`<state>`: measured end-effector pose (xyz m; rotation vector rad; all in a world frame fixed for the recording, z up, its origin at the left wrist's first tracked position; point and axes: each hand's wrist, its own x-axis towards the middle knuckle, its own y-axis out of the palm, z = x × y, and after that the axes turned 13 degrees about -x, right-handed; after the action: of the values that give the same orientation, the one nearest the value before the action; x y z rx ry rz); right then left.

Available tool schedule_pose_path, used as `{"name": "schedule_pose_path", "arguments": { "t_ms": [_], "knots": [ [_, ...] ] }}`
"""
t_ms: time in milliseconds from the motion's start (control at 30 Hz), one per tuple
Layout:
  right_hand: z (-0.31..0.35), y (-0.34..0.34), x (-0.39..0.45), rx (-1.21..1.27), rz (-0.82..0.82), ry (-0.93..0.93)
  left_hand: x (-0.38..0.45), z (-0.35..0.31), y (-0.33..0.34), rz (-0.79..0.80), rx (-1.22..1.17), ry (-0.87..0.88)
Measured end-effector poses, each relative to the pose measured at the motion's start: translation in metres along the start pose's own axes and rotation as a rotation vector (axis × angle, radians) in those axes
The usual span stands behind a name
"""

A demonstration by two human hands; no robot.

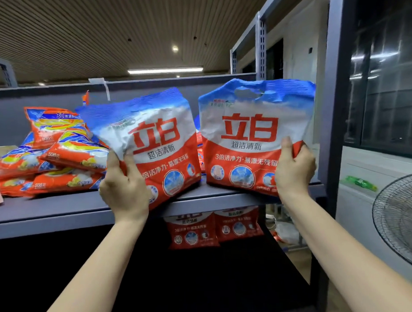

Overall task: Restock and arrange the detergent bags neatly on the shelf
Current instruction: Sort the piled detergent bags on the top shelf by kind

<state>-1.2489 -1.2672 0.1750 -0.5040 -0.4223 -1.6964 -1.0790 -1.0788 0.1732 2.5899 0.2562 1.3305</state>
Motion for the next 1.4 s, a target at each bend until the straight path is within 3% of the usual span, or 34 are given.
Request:
{"name": "schedule_pose_path", "arguments": {
  "t_ms": [167, 333, 500, 667, 833, 967, 1100, 1267, 1400],
  "knots": [
    [-0.003, -0.012, -0.005, 0.046, -0.050, 0.026, -0.008, -0.010, -0.017, -0.064, -0.037, 0.138],
    [-0.022, -0.036, -0.010, 0.119, -0.112, 0.050, -0.032, -0.007, -0.041, -0.158, -0.085, 0.089],
    [-0.056, -0.055, -0.017, 0.259, -0.084, 0.197, -0.052, 0.001, -0.066, -0.237, -0.134, 0.041],
    [-0.086, -0.073, -0.041, 0.065, 0.103, -0.021, -0.095, 0.000, -0.088, 0.001, -0.033, 0.163],
    [-0.130, -0.074, -0.065, -0.080, 0.229, -0.012, -0.150, 0.038, -0.092, 0.193, 0.124, 0.074],
    [-0.163, -0.063, -0.080, -0.129, 0.366, 0.068, -0.177, 0.069, -0.088, 0.347, 0.283, -0.006],
    [-0.194, -0.050, -0.088, -0.151, 0.376, 0.202, -0.192, 0.100, -0.080, 0.413, 0.309, -0.088],
    [-0.224, -0.024, -0.083, -0.171, 0.340, 0.365, -0.193, 0.142, -0.062, 0.428, 0.257, -0.157],
    [-0.234, 0.004, -0.077, -0.018, 0.300, 0.496, -0.195, 0.181, -0.042, 0.363, 0.202, -0.237]
  ]
}}
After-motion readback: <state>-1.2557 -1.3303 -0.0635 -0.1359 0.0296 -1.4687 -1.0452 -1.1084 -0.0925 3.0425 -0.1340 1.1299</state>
